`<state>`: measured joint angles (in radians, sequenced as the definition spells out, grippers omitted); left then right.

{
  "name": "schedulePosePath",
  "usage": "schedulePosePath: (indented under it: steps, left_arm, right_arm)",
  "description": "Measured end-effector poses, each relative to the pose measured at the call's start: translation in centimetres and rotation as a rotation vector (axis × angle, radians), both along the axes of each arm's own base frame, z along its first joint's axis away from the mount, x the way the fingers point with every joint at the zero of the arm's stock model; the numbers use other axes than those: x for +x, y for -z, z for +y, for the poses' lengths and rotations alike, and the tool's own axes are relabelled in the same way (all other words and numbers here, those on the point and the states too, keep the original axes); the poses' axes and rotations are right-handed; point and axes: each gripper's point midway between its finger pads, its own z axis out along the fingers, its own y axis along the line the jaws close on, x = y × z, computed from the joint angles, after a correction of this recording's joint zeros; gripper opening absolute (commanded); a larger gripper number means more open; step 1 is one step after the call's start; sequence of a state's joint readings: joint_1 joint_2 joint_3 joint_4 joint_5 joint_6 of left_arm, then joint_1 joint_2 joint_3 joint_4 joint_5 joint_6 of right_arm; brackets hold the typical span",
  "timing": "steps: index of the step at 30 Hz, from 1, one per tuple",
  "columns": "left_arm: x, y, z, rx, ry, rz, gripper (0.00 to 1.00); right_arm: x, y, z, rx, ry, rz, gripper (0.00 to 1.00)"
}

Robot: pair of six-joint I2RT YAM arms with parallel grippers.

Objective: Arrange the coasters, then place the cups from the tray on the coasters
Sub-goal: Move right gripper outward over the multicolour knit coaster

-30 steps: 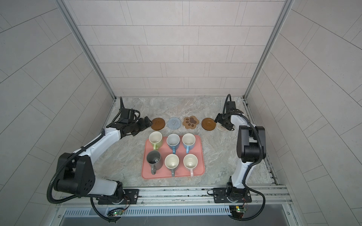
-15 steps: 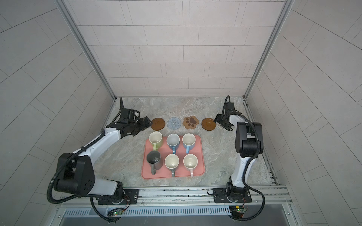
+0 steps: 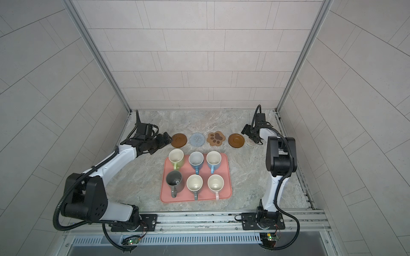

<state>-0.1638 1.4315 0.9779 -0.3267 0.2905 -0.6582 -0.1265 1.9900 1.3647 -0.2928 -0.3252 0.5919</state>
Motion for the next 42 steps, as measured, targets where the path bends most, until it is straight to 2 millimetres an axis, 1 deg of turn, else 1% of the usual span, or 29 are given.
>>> schedulePosePath:
  steps: [2, 4, 12, 15, 24, 33, 42]
  left_arm:
    - [0.0, 0.0, 0.0, 0.000, 0.000, 0.000, 1.00]
    - [0.0, 0.0, 0.0, 0.000, 0.000, 0.000, 1.00]
    - [0.4, -0.7, -0.1, -0.002, 0.000, -0.017, 1.00]
    - [0.4, -0.7, -0.1, -0.002, 0.000, -0.015, 1.00]
    - [0.4, -0.6, -0.1, -0.002, 0.000, -0.012, 1.00]
    - [0.4, -0.6, -0.1, -0.003, 0.000, -0.013, 1.00]
    - [0.4, -0.6, -0.1, -0.003, 0.000, -0.014, 1.00]
  right_arm:
    - [0.2, 0.8, -0.1, 0.004, 0.000, 0.011, 0.84]
    - [0.6, 0.5, -0.2, 0.003, 0.002, -0.002, 0.84]
    - [0.6, 0.8, -0.4, -0.007, 0.000, 0.000, 0.84]
    - [0.5, 0.8, -0.5, -0.015, 0.000, 0.002, 0.84]
    - [-0.2, 0.8, -1.0, -0.029, 0.013, 0.020, 0.84]
    - [-1.2, 0.9, -0.8, -0.024, 0.011, 0.028, 0.84]
    - [-1.4, 0.4, -0.9, -0.028, 0.014, 0.048, 0.84]
